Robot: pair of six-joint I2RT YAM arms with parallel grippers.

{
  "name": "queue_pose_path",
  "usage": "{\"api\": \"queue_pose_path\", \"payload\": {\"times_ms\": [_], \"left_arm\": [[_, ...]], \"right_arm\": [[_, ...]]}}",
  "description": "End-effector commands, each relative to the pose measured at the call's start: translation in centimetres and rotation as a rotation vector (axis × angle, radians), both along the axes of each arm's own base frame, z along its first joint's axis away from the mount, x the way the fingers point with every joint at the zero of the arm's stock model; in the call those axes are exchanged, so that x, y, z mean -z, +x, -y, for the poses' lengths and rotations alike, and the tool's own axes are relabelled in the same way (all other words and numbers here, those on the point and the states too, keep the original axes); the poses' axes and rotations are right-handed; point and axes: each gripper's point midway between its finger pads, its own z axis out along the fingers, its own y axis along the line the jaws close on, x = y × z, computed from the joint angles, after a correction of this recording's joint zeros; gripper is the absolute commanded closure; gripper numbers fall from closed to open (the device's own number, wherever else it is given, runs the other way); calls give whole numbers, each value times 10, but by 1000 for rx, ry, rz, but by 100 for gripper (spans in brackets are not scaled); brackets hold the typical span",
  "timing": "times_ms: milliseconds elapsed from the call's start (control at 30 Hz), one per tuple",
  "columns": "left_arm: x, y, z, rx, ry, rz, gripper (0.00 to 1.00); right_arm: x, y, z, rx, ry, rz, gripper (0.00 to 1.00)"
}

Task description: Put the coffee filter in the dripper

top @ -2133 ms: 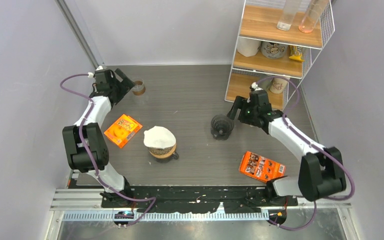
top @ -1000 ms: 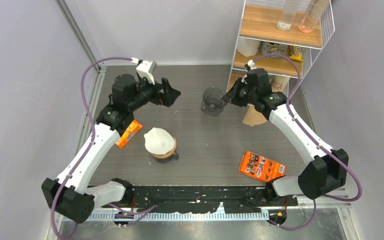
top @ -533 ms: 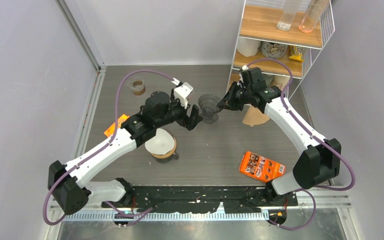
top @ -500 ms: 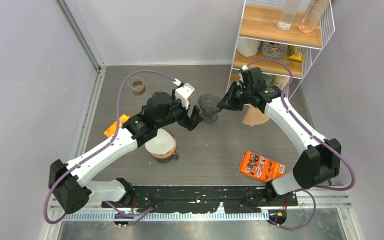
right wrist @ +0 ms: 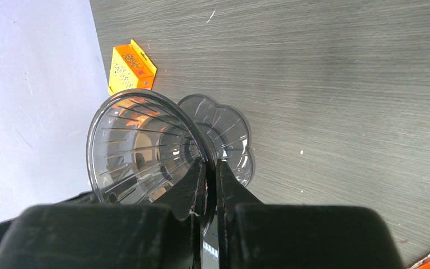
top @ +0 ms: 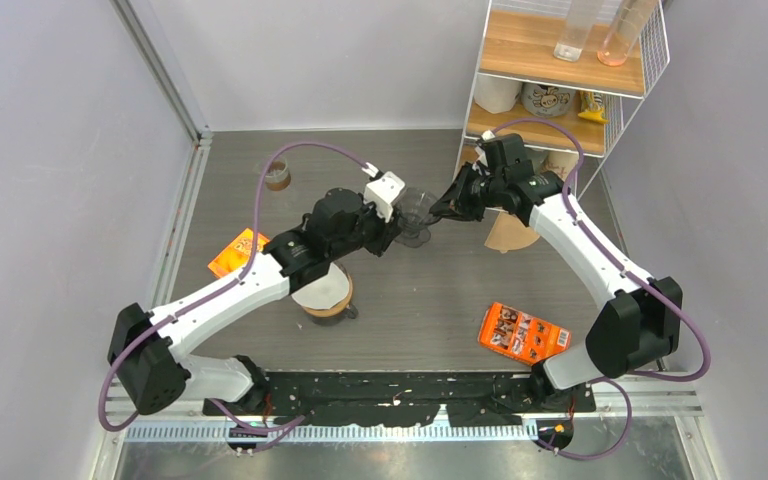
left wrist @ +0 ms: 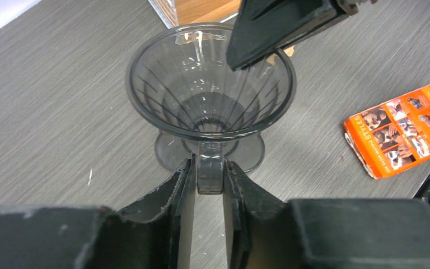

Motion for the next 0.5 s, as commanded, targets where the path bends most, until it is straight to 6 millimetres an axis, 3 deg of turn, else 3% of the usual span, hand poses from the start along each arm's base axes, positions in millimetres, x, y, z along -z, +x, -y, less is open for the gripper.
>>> {"api": "queue_pose_path", "payload": {"times_ms": [0, 133, 200, 300, 400, 467], "left_arm": [[-34, 11, 13, -12, -53, 103, 77], [-36, 13, 16, -13, -54, 110, 100], [-39, 14, 17, -12, -62, 124, 100], [-45, 19, 13, -41, -64, 169, 100], [-61, 30, 2, -107, -69, 243, 100], [-68, 33, -4, -140, -83, 270, 100]], "right_arm": [[-23, 3, -7, -18, 46, 73, 95], [-22, 2, -6, -30, 37, 82, 94], [-22, 2, -5, -37, 27, 97, 89], [-28, 4, -2, -49, 12, 150, 59], [-51, 7, 8, -19, -1, 248, 33], [-67, 13, 25, 70, -22, 321, 3]]}}
